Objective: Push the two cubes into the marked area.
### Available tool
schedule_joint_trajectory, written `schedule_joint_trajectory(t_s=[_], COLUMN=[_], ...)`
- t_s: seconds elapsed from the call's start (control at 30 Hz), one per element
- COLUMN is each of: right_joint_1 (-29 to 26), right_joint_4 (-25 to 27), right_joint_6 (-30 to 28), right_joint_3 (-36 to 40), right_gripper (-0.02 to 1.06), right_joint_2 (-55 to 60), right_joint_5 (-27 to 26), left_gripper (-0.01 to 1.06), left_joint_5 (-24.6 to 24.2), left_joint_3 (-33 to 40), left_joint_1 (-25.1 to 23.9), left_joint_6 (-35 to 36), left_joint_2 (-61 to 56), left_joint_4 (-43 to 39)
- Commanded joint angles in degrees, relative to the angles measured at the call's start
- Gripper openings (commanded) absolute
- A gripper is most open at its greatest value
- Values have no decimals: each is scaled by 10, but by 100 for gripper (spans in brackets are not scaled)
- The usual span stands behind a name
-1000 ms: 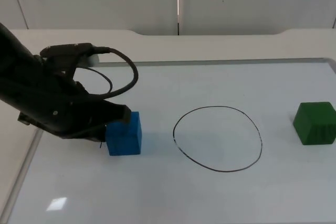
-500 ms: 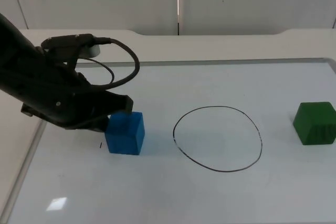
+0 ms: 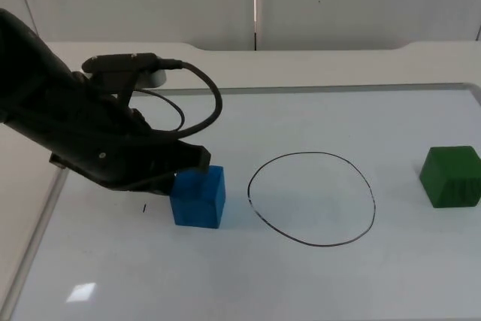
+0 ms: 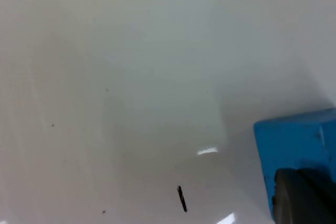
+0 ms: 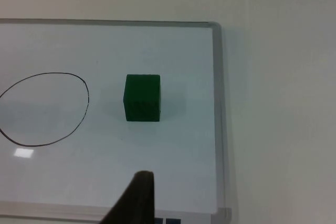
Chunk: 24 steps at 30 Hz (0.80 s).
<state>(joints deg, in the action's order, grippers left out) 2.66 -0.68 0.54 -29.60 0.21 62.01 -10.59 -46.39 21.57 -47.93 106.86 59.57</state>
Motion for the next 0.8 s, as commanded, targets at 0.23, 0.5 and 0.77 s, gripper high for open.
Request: schedule_joint_trajectory(t_s=[0.23,0.5,0.77], right_joint_1=[-1,-1,-1], right_joint_4=[-2,-2,-2], right_joint_6=[1,1,1], right_joint_3=[1,1,1], right_gripper=[105,105,105], right_joint_2=[-2,-2,-2], right_joint_5=[-2,-2,-2], left_gripper=[0,0,0], left_joint_5=[-35,-44,-40], left_joint_3=[-2,-2,-3], left_joint_1=[4,4,5], left_joint_6=[-2,-2,-3], left_joint_2=[0,17,33], left_joint_4=[-27,-4,5])
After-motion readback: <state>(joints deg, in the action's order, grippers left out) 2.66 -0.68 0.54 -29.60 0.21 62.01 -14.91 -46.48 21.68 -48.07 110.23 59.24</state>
